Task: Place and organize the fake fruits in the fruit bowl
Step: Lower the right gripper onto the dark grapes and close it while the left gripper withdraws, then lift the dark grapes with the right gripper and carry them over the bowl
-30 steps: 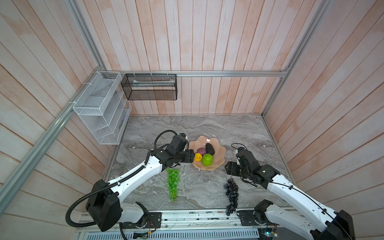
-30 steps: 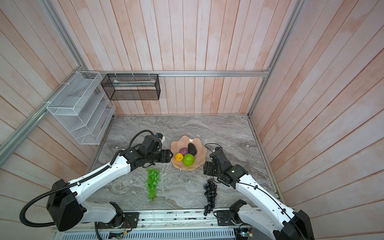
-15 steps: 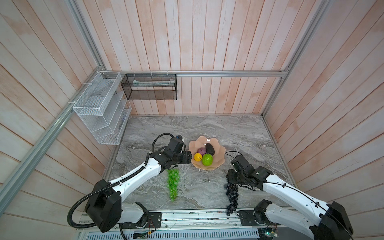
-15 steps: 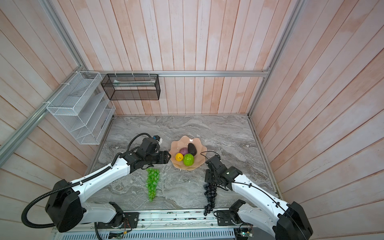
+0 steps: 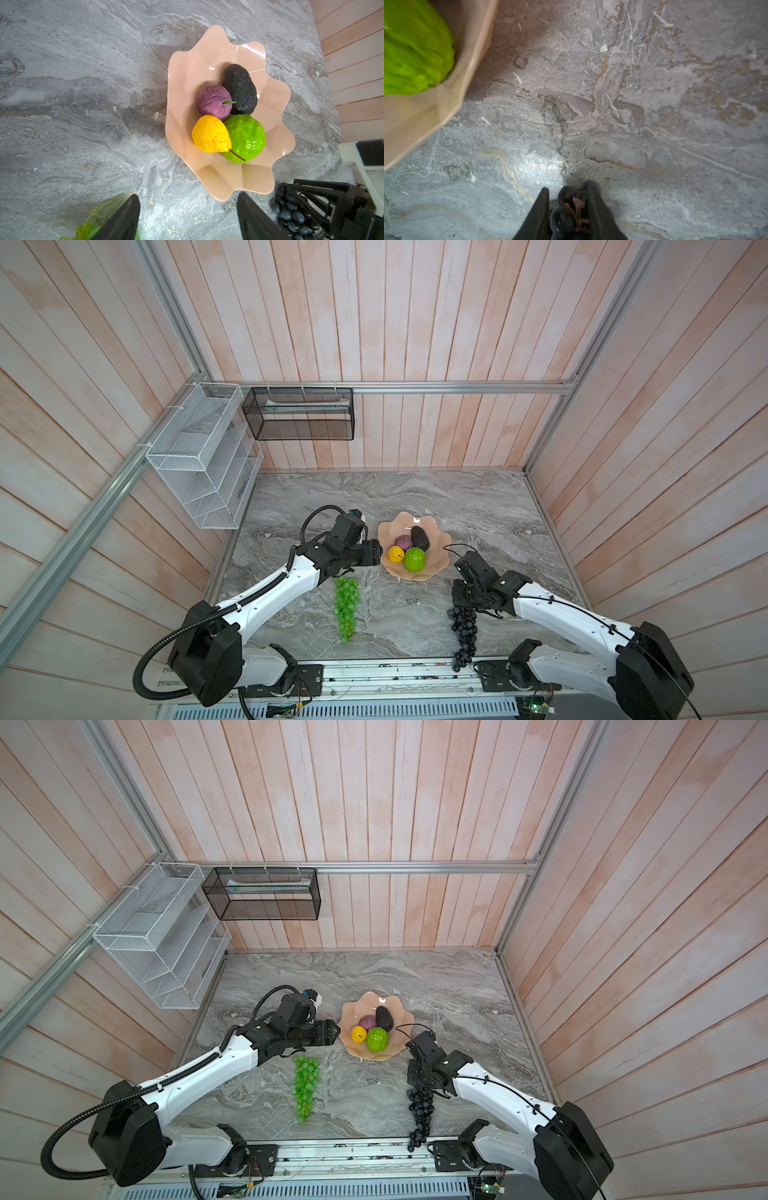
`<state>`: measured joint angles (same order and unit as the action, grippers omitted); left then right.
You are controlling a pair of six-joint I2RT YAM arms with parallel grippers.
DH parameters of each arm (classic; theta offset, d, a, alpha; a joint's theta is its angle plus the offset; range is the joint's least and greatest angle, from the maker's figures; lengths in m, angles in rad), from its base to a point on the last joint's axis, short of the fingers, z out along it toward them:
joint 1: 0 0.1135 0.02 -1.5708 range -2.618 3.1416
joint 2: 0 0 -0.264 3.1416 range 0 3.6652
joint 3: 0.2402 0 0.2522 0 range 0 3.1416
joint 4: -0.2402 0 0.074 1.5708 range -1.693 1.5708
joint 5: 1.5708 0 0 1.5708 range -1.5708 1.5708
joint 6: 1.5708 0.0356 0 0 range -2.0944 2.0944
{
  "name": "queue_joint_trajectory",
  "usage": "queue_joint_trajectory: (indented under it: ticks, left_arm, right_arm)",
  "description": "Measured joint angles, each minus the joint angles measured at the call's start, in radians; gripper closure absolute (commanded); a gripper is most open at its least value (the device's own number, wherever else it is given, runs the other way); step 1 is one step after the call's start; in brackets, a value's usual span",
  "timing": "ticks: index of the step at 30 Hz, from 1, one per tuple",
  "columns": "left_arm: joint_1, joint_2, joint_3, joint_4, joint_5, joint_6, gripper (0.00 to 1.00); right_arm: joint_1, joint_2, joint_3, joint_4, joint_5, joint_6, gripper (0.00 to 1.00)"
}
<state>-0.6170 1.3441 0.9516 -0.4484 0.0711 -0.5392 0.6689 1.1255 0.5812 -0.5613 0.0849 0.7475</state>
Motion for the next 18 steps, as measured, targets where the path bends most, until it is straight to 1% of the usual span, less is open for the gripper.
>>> queue_joint_trajectory:
  ticks: [1, 7, 11, 12, 18]
  left_arm:
    - [0.0, 0.0, 0.0, -0.001, 0.0, -0.001, 0.24]
    - [0.0, 0.0, 0.0, -0.001, 0.002, -0.005, 0.24]
    - [0.0, 0.0, 0.0, -0.002, 0.004, -0.01, 0.24]
    - [0.0, 0.0, 0.0, -0.004, 0.004, -0.011, 0.24]
    - [0.0, -0.01, 0.0, -0.013, 0.004, -0.019, 0.24]
  right_arm:
    - [0.0, 0.0, -0.003, 0.006, 0.001, -0.002, 0.78]
    - [0.0, -0.021, -0.027, 0.021, 0.008, 0.0, 0.84]
    - [0.0, -0.043, -0.038, 0.03, 0.015, -0.002, 0.92]
    - [0.0, -0.051, -0.04, 0.031, 0.016, -0.003, 1.0]
    - [0.0, -0.104, -0.044, 0.03, 0.026, -0.007, 1.0]
